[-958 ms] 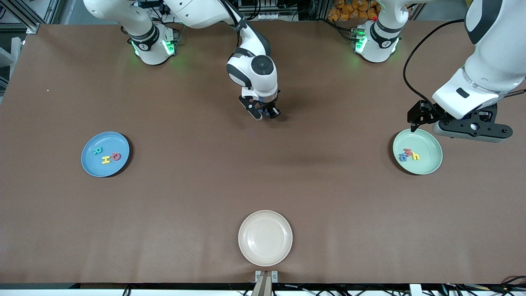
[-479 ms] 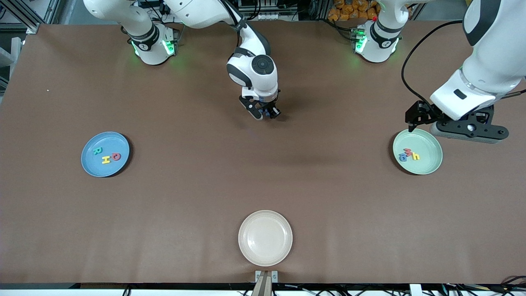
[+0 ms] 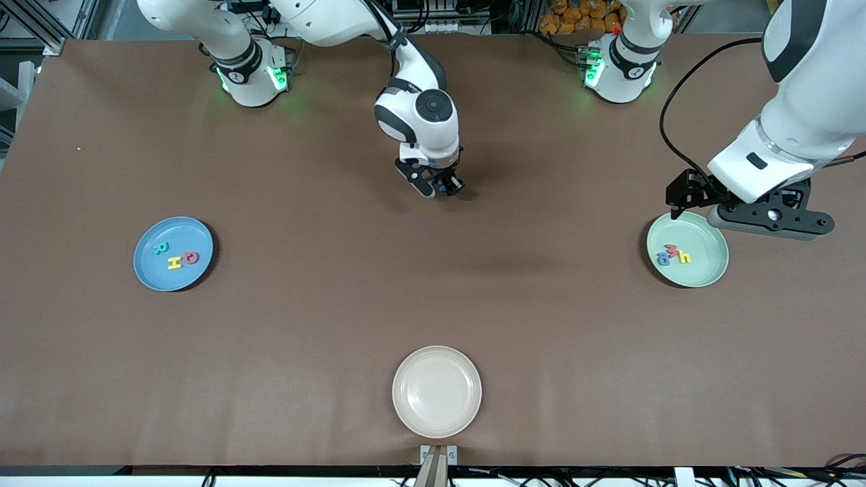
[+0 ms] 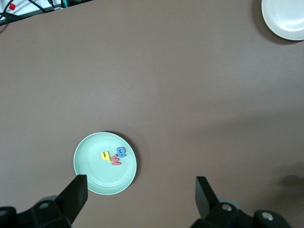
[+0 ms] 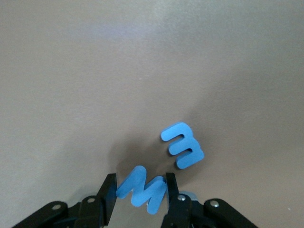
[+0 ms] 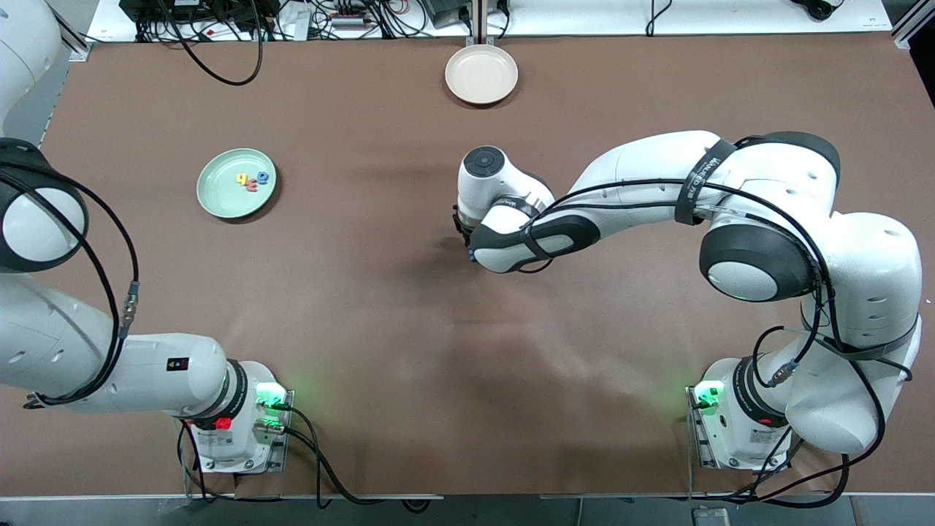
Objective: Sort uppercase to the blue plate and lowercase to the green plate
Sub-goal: 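Grasp the blue M with the right gripper while the left gripper withdraws, then carry the blue M to the blue plate and release it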
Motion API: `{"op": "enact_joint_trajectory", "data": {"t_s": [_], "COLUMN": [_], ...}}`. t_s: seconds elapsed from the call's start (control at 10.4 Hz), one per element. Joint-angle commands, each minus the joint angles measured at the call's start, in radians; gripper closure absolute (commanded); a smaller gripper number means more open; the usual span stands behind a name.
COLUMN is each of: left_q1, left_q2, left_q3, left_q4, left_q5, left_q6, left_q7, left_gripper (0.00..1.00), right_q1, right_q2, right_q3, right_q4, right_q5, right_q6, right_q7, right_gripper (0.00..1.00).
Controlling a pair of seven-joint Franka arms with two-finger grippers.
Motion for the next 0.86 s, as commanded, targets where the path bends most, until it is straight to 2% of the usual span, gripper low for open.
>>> {"op": "enact_joint_trajectory", "data": {"t_s": [0.0,0.19,0.38,0.77], "left_q1": [0.009,0.006,0.007,0.009], "left_q2": [-0.011,-0.013,-0.027,-0.031], "left_q3": [0.004,0.004,0.004,0.007], "left_q4": [0.007,0.006,0.003,0.006], "left_q5": [-0.031,-0.032,-0.032,-0.033], "left_q6": [-0.014,-0.014,-0.014,-0.014], "left_q7": [0.006,0.002,0.0,0.005], "left_gripper": [0.0,0.0,0.0,0.0], "right_q1": [-0.034,-0.098,-0.156,-0.31], "right_q2": [-0.013,-0.056,-0.105,-0.145], "right_q3": [-0.001,-0.001,-0.002,-0.008], "right_q4": [0.042,0.04,0.037,0.026], "right_q5": [-0.014,-0.01,-0.008,-0.019], "right_q6": [-0.095,-0.211,-0.297,-0.364], "right_q7": [-0.097,-0.337,-0.482,-0.876], "right_gripper": [0.88,0.86,0.85,0.82]}}
